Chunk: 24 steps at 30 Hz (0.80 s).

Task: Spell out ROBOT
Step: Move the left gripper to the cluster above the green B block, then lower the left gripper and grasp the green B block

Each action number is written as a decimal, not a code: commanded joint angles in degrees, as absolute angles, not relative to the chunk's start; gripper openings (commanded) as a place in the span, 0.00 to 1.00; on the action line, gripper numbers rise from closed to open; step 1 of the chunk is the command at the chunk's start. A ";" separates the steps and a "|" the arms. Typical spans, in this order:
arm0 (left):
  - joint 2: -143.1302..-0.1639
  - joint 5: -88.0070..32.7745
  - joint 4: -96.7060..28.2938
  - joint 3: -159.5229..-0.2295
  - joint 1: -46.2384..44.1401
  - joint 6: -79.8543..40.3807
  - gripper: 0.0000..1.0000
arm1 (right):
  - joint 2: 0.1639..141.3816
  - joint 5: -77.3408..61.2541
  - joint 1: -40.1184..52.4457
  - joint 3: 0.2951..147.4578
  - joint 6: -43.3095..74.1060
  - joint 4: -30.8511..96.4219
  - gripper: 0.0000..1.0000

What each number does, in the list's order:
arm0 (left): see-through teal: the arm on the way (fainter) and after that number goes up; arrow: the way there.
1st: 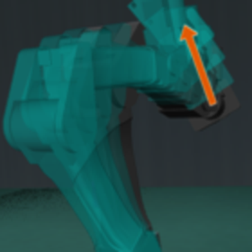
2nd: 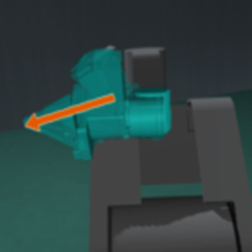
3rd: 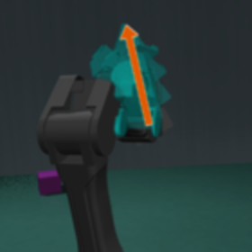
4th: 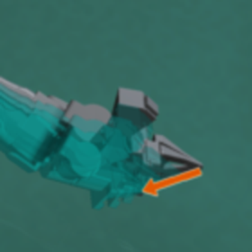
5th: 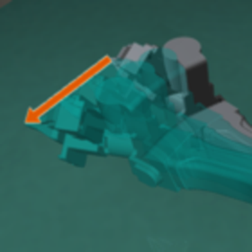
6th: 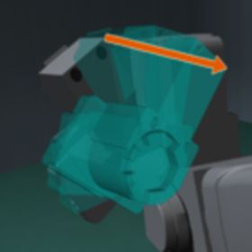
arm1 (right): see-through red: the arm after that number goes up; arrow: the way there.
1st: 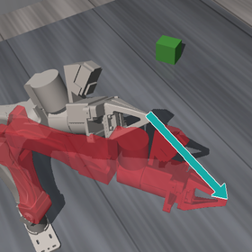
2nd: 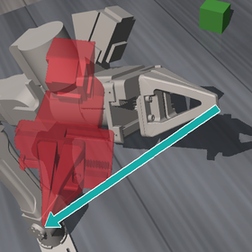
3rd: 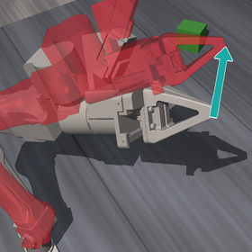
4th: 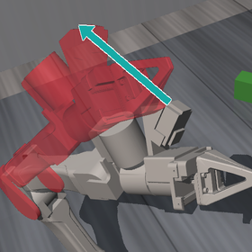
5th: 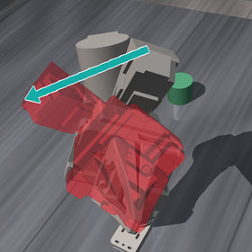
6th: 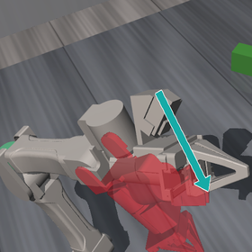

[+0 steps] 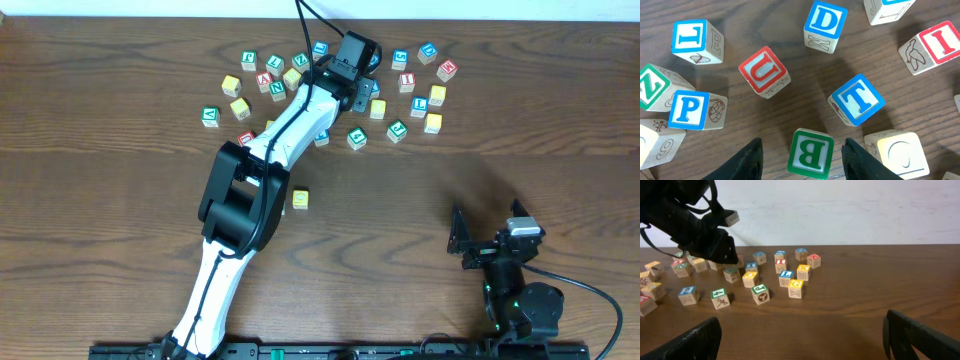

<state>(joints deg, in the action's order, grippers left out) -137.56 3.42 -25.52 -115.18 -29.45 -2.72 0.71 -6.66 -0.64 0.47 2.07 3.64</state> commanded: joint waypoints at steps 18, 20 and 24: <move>-141.93 5.17 -24.25 -115.26 -27.77 0.23 0.50 | 0.38 -6.59 -0.43 0.32 1.21 3.84 0.99; -142.17 5.15 -24.10 -115.24 -27.77 0.23 0.50 | 0.38 -6.59 -0.43 0.32 1.21 3.84 0.99; -142.74 4.69 -24.10 -115.24 -27.77 0.19 0.50 | 0.38 -6.59 -0.43 0.32 1.21 3.84 0.99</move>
